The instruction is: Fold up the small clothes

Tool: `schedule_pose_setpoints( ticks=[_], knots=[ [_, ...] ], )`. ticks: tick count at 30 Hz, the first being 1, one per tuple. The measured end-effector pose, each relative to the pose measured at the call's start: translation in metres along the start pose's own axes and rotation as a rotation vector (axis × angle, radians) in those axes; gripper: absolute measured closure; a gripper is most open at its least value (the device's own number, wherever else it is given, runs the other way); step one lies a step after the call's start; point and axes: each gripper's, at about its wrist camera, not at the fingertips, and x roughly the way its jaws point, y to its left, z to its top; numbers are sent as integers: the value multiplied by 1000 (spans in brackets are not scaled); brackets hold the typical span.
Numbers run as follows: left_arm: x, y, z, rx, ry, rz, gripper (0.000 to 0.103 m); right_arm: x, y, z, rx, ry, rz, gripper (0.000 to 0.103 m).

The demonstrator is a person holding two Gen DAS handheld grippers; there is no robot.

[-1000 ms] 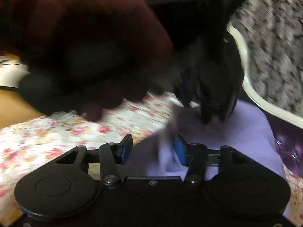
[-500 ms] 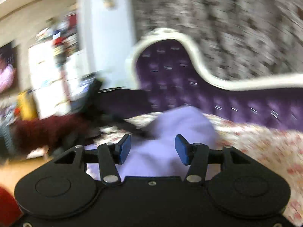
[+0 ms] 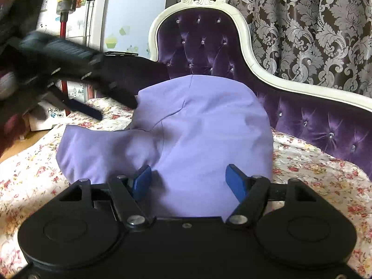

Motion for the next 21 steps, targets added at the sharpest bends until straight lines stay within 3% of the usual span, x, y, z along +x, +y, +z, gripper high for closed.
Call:
schedule_pose_setpoints(
  ticks=[1,7,9,12,14,19,21],
  knots=[
    [-3,-5,-8,18,-1,10,10,-1,-2,0,4,1,1,29],
    [-20,-36,-36,116,-102,-9,10,0,-13,-3,41,-6,28,29],
    [-17,-43,-37,140,-88,-31,10,0,-15,-3,53,-11,38,29],
    [-6,-45,-37,138,-44,-4,12,-3,-16,-5,69,-24,52,29],
    [0,-42,-36,109,-26,9,20,-4,-17,-7,75,-31,60,29],
    [15,-22,-35,-46,0,-22,66,-5,-21,-10,104,-55,69,29],
    [16,-15,-35,-105,2,-66,76,-6,-24,-9,113,-59,83,29]
  ],
)
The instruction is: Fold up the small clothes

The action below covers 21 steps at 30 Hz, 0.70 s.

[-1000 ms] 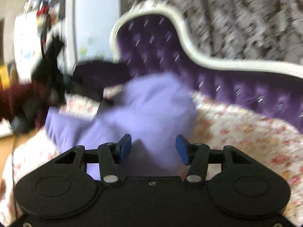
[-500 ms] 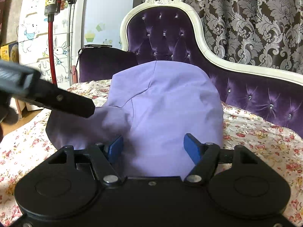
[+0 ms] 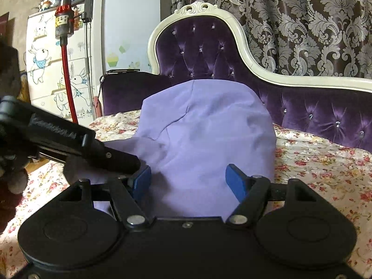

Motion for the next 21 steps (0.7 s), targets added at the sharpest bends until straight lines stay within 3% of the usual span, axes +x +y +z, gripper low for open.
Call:
schedule_pose_setpoints(
  ticks=[5,10,11,12,14,21],
  knots=[
    [-16,-20,7,147,-89,89,82,-12,-10,10,37,-14,85,29],
    [-21,25,8,2,-76,86,82,-14,-51,35,191,-44,107,30],
    [-21,31,6,-18,-75,77,82,-7,-60,40,204,-36,96,43],
    [-21,34,4,-31,-78,65,82,2,-67,47,208,-26,89,64],
    [-22,36,1,-42,-90,52,82,25,-77,60,206,6,66,86],
    [-21,43,-2,-55,-100,29,81,123,-82,90,229,139,-19,86]
  ],
)
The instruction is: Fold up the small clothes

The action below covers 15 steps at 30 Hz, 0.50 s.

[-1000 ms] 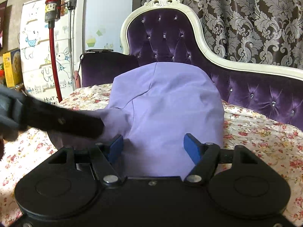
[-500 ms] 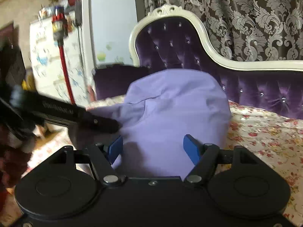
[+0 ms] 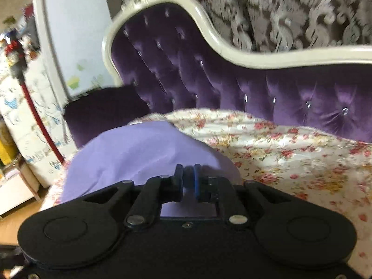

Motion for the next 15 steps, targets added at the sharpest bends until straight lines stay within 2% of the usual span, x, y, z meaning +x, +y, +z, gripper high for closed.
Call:
schedule_pose_setpoints(
  ticks=[3,8,11,12,13,14,15],
  knots=[
    [1,7,-1,-30,-8,5,80,46,18,-8,-89,188,-62,86],
    [2,10,-3,-46,-11,16,74,52,28,-18,-137,201,-100,86],
    [-2,5,-1,-11,-17,37,63,36,23,-12,-115,157,-79,80],
    [-4,3,0,7,-28,49,57,23,20,-11,-83,125,-61,62],
    [-7,1,1,33,-43,64,54,13,15,-8,-46,92,-34,48],
    [-8,-2,1,61,-49,75,53,-1,11,-7,-5,61,-6,15],
    [-8,-4,2,90,-51,89,49,-13,8,-8,28,39,20,1]
  ],
)
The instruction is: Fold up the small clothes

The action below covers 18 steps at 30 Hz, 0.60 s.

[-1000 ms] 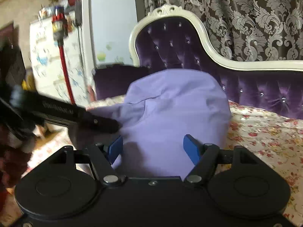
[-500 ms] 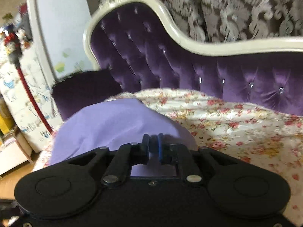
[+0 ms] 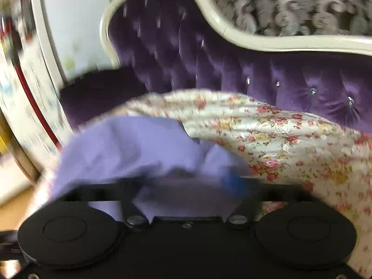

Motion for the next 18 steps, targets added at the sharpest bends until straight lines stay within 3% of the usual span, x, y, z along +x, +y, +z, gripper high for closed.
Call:
schedule_pose_setpoints(
  ticks=[1,4,11,13,16,18],
  knots=[
    [0,-2,1,20,0,12,45,-13,-5,-5,35,-16,35,1],
    [5,-6,3,55,14,44,35,-26,-22,-22,129,43,112,1],
    [14,2,5,75,60,67,14,-20,-45,-69,367,118,304,1],
    [22,10,7,30,104,25,12,-13,-44,-77,401,122,355,0],
    [43,33,8,-170,241,-143,15,-14,-34,-80,365,92,335,0],
    [53,40,4,-264,282,-218,18,-17,-31,-78,353,87,317,21]
  ],
)
